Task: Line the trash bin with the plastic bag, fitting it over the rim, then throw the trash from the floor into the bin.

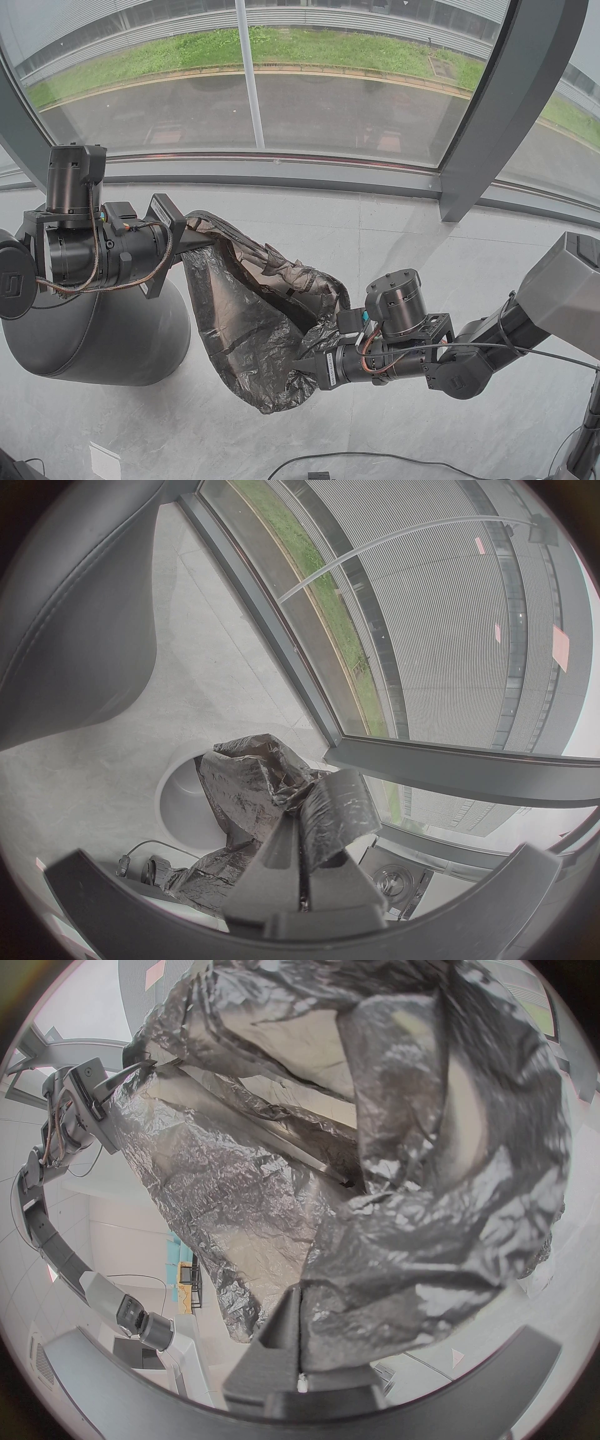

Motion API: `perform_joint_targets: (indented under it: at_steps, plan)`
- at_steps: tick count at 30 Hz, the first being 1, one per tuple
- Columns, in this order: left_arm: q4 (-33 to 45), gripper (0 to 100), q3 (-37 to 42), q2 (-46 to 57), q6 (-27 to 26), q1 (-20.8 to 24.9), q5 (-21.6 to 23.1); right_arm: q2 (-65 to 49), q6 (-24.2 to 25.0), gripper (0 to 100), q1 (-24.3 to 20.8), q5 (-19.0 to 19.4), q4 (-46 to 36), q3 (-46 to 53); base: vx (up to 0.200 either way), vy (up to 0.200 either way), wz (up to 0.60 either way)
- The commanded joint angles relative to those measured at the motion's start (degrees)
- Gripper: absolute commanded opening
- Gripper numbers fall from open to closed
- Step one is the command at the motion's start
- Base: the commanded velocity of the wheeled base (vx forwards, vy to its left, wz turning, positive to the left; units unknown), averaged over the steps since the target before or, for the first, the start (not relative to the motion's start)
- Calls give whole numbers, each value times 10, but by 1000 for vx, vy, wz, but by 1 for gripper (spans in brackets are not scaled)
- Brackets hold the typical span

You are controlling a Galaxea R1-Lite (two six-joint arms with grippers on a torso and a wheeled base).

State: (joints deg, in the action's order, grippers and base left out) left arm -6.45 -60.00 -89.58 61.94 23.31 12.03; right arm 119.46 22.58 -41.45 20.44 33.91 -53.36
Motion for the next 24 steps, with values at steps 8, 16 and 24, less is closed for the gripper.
perform_joint_targets:
  at_steps: [8,16,24]
  plan:
    - [0,0,-2,-13,-3,-36,23,50,1,0,-4,-1,-3,-49,0,0,0]
    - [0,0,-1,-44,-20,-41,26,70,1,0,-5,-4,-3,-84,0,0,0]
    - [-1,0,-3,-69,-29,-41,26,89,1,0,-4,-6,-2,-94,0,0,0]
